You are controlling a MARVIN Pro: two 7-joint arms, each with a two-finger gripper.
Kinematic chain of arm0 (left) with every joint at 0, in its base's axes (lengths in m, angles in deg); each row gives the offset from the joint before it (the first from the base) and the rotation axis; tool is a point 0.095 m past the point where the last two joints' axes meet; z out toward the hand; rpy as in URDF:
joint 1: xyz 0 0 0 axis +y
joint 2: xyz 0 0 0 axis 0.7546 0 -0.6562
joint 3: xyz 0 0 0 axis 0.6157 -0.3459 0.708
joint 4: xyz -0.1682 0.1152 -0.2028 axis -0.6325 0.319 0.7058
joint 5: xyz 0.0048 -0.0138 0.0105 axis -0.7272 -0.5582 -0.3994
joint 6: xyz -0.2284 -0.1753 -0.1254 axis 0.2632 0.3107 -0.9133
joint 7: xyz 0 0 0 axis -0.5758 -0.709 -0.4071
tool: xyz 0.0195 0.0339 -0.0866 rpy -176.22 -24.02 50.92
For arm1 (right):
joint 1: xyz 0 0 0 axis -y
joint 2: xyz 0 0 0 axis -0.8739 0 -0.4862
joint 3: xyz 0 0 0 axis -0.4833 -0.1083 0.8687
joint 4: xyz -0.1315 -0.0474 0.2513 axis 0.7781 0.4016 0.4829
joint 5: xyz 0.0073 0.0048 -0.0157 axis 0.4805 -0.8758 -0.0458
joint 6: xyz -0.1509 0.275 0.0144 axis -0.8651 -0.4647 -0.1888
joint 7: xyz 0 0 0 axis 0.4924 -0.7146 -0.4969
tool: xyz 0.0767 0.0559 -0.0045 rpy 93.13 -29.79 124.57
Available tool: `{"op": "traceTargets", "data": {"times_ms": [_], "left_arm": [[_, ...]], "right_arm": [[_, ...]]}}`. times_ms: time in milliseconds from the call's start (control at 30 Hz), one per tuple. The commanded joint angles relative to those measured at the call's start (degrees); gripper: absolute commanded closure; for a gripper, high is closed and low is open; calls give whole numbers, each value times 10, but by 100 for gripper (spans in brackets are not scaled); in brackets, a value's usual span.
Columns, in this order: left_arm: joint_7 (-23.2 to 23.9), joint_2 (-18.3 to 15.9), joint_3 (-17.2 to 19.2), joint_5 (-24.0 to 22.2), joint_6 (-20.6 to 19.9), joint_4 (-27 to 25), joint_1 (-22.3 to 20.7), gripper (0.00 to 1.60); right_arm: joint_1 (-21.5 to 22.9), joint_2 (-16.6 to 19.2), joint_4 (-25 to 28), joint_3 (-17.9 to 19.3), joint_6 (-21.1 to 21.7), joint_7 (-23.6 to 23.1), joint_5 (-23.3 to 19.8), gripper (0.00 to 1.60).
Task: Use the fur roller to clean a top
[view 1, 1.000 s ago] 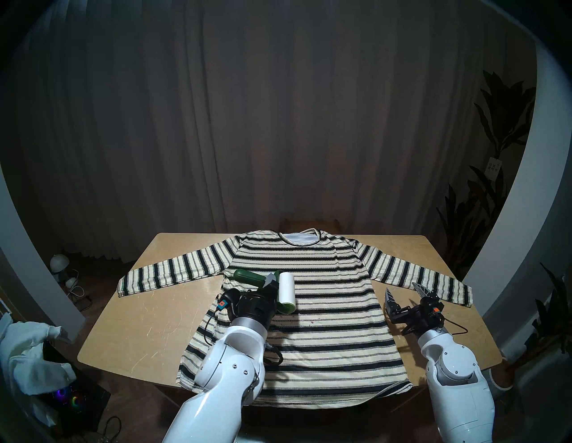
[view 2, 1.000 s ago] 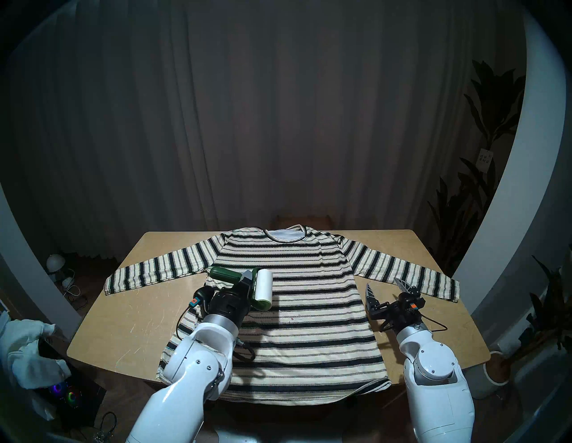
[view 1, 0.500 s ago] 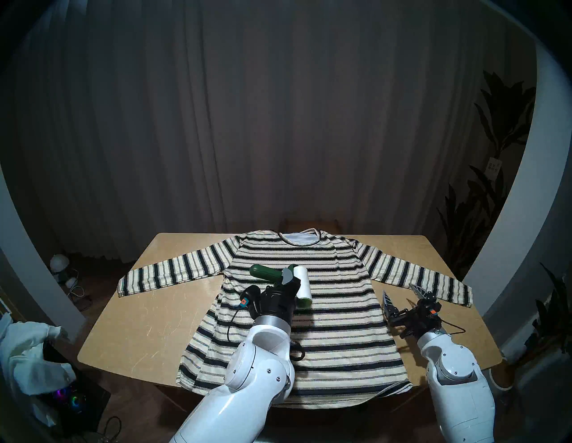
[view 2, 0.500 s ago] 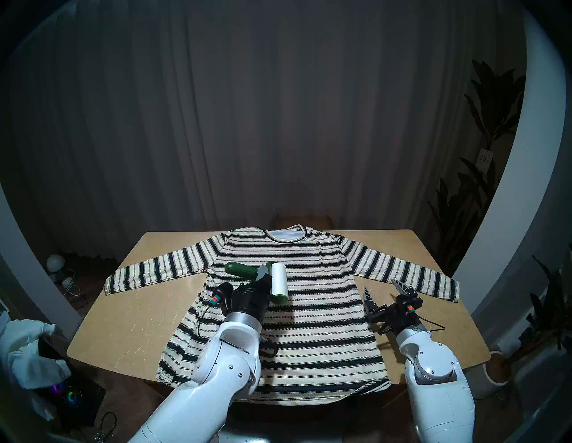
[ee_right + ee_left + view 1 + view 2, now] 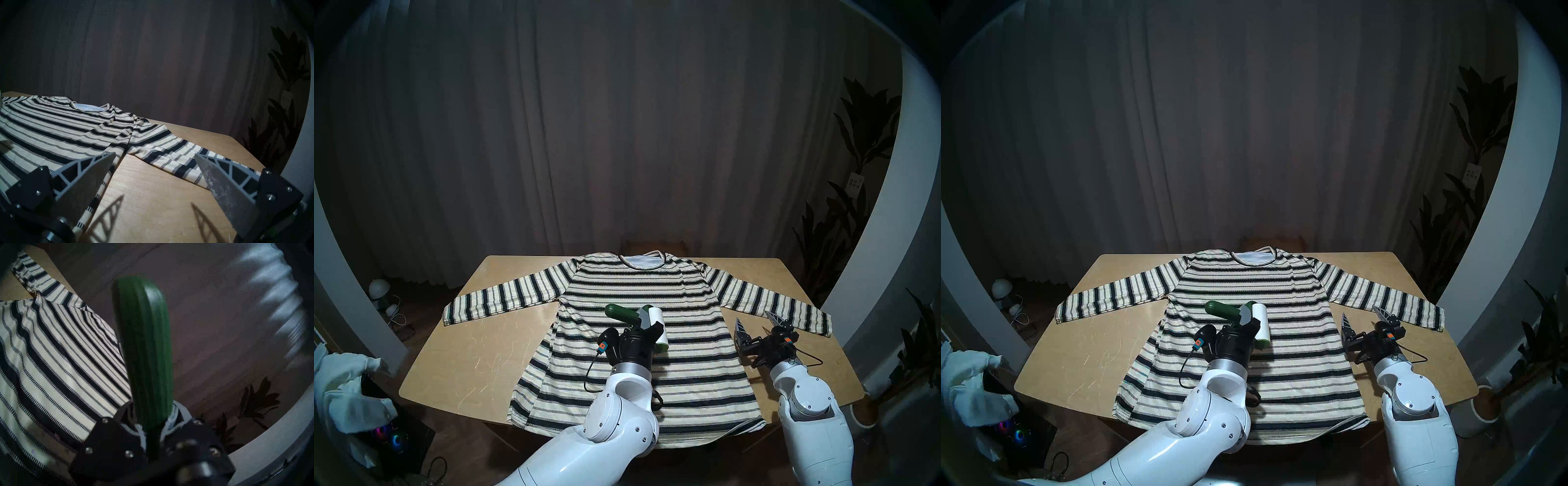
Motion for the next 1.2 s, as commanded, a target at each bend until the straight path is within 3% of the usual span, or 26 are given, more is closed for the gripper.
{"op": "traceTargets", "data": {"times_ms": [0, 133, 367, 667, 1000, 1167], "left_arm": [[-30, 4, -46, 12, 20, -2, -68, 160], [-81, 6, -72, 14, 31, 7, -89, 160], [-144, 17, -115, 67, 67, 52, -123, 160], [-189, 17, -140, 95, 91, 60, -140, 160], [-230, 9, -183, 81, 94, 59, -167, 160], [-241, 34, -191, 87, 88, 97, -180, 160]], "right_arm": [[-15, 6, 20, -3, 4, -14, -1, 0], [-21, 15, 3, -6, -23, -23, 11, 0], [-19, 11, -4, -4, -45, -26, 5, 0], [-2, 8, -7, -2, -53, -24, 3, 0], [19, 10, -33, -18, -60, -14, 21, 0], [21, 11, -43, -24, -68, -4, 35, 0]]}}
